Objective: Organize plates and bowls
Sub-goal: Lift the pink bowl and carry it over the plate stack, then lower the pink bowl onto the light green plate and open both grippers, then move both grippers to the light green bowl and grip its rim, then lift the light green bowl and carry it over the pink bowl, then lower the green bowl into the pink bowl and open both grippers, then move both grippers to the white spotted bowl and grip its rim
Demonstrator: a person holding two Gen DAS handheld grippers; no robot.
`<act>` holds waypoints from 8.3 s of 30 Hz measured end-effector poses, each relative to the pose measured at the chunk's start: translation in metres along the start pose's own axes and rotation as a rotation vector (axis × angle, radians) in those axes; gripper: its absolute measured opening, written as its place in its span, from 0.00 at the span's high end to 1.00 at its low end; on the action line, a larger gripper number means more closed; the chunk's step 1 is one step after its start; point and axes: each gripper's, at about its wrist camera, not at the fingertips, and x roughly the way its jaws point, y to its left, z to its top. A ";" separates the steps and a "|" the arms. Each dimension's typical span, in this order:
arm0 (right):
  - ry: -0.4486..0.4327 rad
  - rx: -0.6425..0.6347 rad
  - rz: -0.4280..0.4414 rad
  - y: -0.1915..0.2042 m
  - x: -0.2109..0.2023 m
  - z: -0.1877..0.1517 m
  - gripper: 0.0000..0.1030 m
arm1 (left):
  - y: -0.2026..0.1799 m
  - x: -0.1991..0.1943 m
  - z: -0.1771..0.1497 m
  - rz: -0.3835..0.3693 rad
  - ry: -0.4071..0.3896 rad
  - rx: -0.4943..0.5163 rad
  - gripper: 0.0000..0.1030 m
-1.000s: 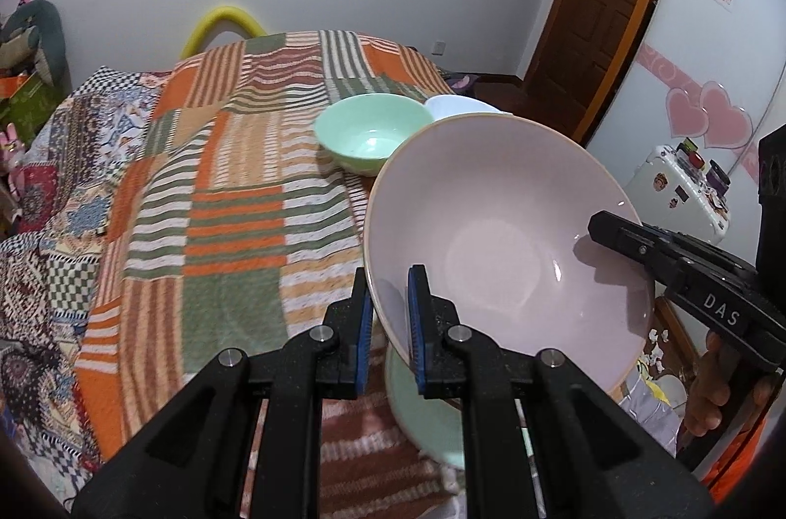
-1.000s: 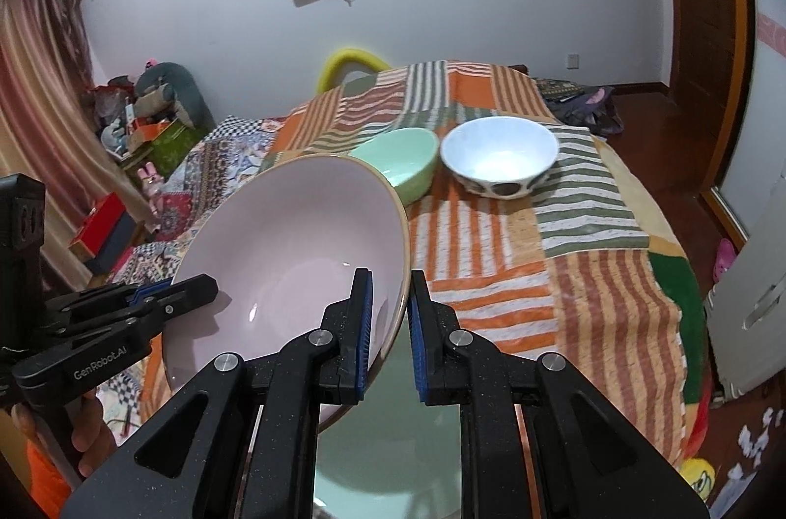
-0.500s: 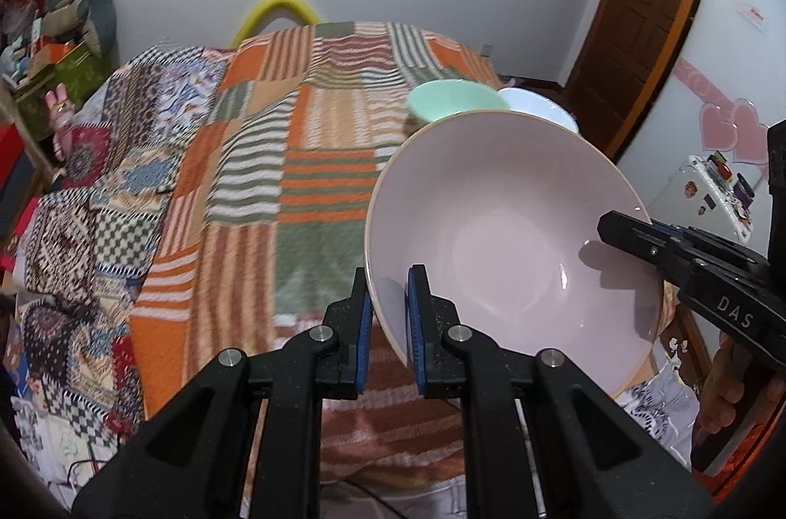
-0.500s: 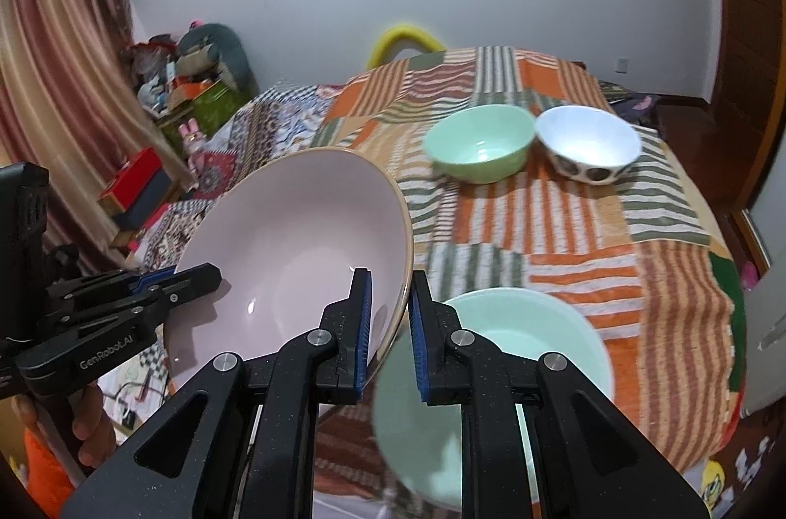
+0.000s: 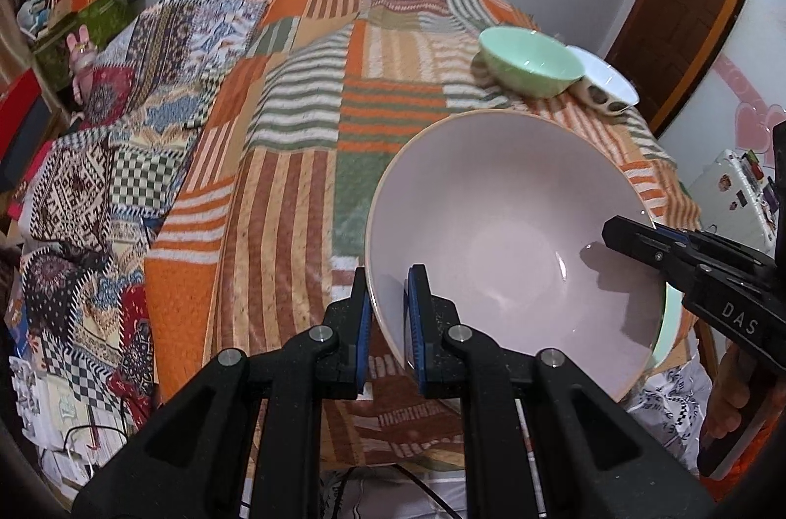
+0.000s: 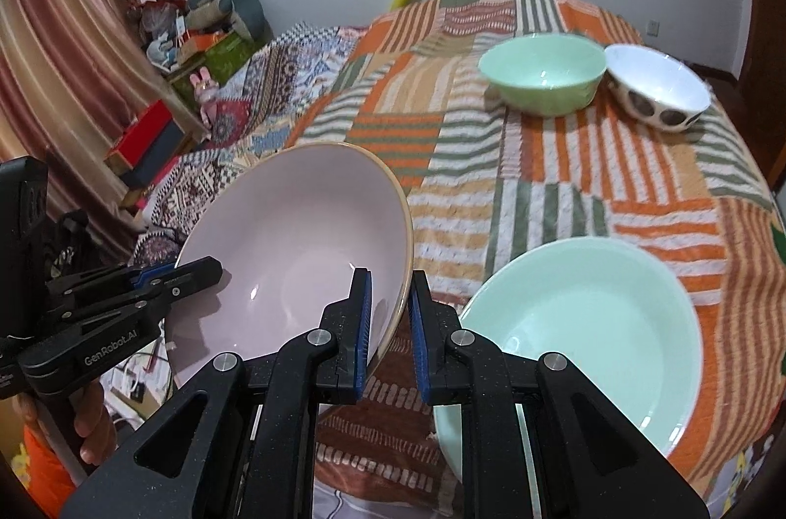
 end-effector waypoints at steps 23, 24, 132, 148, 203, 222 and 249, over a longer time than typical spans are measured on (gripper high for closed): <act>0.126 -0.026 -0.023 -0.005 0.048 -0.008 0.87 | 0.017 0.058 -0.021 0.009 0.137 -0.045 0.86; 0.126 -0.024 -0.020 -0.005 0.048 -0.009 0.87 | 0.018 0.058 -0.022 0.007 0.138 -0.049 0.86; -0.025 0.021 -0.083 -0.098 0.018 0.091 0.83 | -0.099 0.081 0.135 -0.069 -0.037 0.159 0.87; -0.113 -0.043 -0.029 -0.040 -0.030 0.073 0.83 | -0.074 -0.021 0.083 -0.041 -0.135 0.130 0.86; 0.155 -0.065 0.047 0.016 0.053 -0.016 0.83 | 0.005 0.035 -0.028 0.091 0.103 -0.023 0.85; 0.100 -0.097 -0.004 0.016 0.039 -0.009 0.72 | 0.004 0.044 -0.031 0.110 0.130 -0.009 0.80; -0.145 0.194 -0.245 -0.181 -0.054 0.057 0.50 | -0.060 -0.015 0.052 -0.021 -0.143 0.010 0.38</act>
